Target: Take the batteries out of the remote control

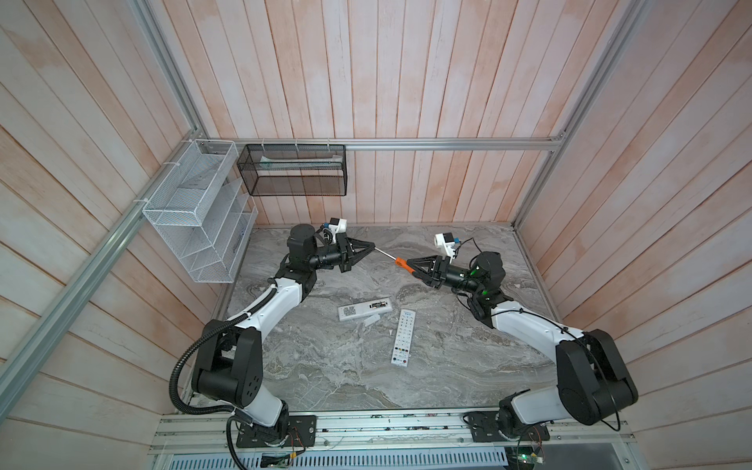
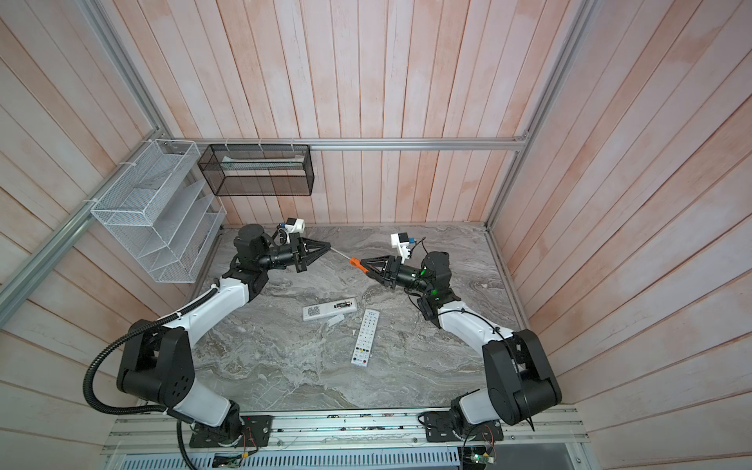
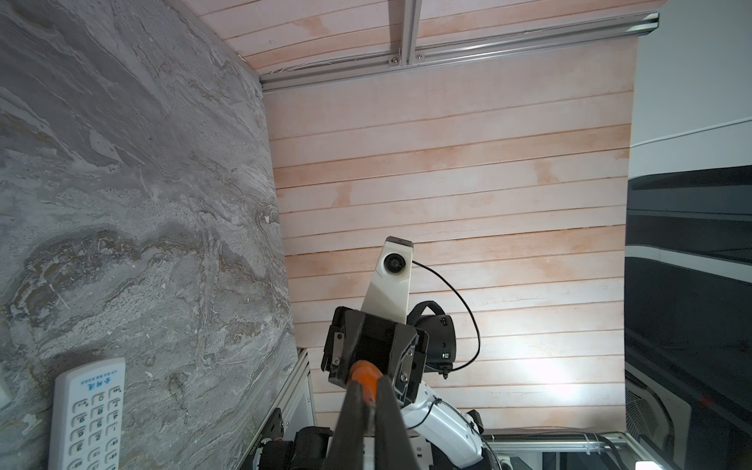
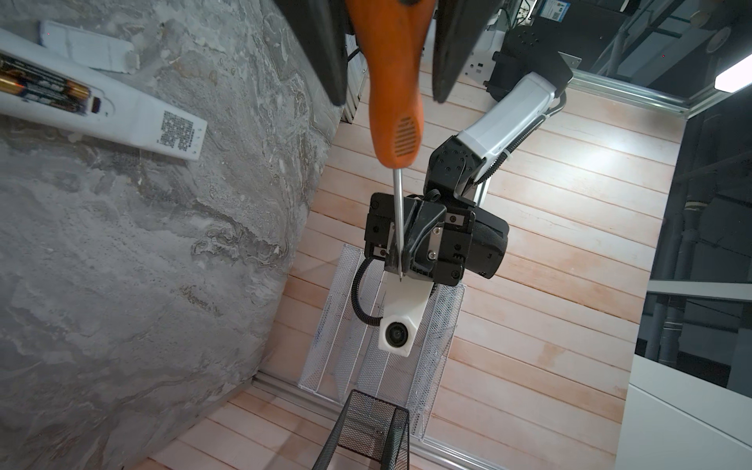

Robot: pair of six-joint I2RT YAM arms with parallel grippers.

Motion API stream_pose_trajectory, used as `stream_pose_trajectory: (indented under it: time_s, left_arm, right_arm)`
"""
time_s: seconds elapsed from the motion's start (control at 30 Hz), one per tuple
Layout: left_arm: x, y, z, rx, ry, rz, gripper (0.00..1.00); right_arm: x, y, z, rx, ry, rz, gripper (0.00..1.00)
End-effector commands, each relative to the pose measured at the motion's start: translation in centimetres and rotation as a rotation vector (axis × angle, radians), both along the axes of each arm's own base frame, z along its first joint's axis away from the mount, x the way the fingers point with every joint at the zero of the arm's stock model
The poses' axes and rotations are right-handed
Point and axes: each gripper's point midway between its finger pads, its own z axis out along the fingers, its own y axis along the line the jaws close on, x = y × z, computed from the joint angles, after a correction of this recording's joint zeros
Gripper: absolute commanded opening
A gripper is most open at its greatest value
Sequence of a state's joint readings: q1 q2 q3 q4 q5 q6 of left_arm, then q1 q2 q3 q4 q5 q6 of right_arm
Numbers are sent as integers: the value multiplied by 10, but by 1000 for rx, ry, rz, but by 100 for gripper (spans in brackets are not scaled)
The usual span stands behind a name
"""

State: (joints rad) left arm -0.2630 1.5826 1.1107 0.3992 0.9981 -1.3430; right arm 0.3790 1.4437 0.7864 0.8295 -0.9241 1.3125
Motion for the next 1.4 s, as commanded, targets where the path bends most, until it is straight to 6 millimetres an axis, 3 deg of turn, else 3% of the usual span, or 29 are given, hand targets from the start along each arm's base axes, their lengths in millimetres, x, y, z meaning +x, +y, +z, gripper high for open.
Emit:
stream_pose_trajectory:
  time_s: [0.0, 0.07, 0.2, 0.33, 0.57, 0.87, 0.93, 1.0, 1.13, 1.17, 1.37]
  left_arm:
    - [-1, -2, 5, 0, -37, -20, 0]
    - [-1, -3, 6, -1, -39, -22, 0]
    - [-2, -3, 5, 1, -38, -24, 0]
    - [-2, -3, 5, 1, -39, -25, 0]
    - [-2, -3, 3, 2, -39, -27, 0]
    - [-4, -1, 0, 1, -33, -35, 0]
    - [-6, 2, -2, 5, -31, -36, 15]
    - [-10, 8, -8, 30, -34, -32, 48]
    - [-21, 26, -40, 214, -14, -13, 94]
    - [-25, 30, -51, 276, -11, -15, 100]
    - [-55, 53, -124, 717, 11, -120, 100]
  right_arm:
    - [-5, 5, 15, 16, -47, 40, 25]
    - [-5, 6, 14, 15, -42, 44, 26]
    - [-6, 7, 13, 14, -39, 47, 39]
    - [-7, 9, 14, 13, -37, 56, 40]
    - [-8, 12, 11, 9, -30, 66, 31]
    - [-8, 11, 10, 5, -31, 61, 3]
    - [-7, 9, 9, -8, -29, 56, 0]
    - [-5, 4, 6, -39, -23, 39, 0]
    - [7, -21, -9, -179, 16, -36, 0]
    - [10, -28, -13, -239, 18, -52, 0]
    - [13, -61, -48, -674, 55, -43, 0]
